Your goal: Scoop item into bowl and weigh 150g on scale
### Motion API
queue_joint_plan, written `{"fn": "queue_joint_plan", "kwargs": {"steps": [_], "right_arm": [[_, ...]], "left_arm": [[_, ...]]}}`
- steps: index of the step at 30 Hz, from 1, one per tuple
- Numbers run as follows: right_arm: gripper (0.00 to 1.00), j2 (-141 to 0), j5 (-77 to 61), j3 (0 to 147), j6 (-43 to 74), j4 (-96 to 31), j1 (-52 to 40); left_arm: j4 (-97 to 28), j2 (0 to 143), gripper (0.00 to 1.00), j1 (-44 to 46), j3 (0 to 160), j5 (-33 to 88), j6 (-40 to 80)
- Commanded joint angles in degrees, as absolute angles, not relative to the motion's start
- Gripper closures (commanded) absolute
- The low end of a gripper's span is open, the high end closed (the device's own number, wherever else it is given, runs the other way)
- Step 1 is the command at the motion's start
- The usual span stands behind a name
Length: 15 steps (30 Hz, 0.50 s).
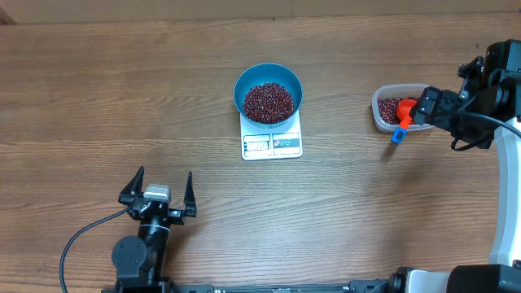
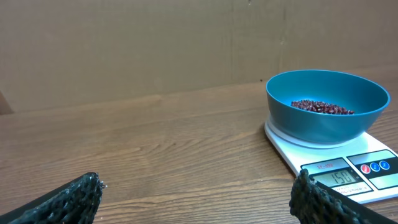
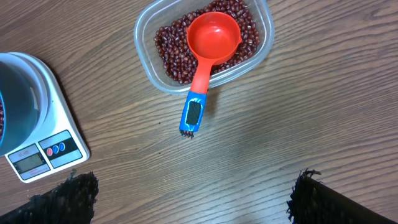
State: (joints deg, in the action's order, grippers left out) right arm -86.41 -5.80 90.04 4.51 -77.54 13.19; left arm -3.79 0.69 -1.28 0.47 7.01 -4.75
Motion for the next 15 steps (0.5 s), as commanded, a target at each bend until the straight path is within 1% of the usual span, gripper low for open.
{"fn": "queue_joint_plan", "kwargs": {"steps": [1,8,15], "right_arm": [[0.0,-86.3,-6.2,90.1,4.8,-77.2,13.2],[0.0,-86.3,-6.4,90.1,4.5,-74.4,13.0],[0.0,-85.4,-9.0,90.0,4.4,-71.0,10.5]], "left_arm": [[-3.9,0.2,0.01,-1.7,0.3,6.2,-4.3],[-3.9,0.2,0.01,-1.7,0.3,6.2,-4.3],[-3.9,0.2,0.0,-1.7,0.3,6.2,-4.3]]}}
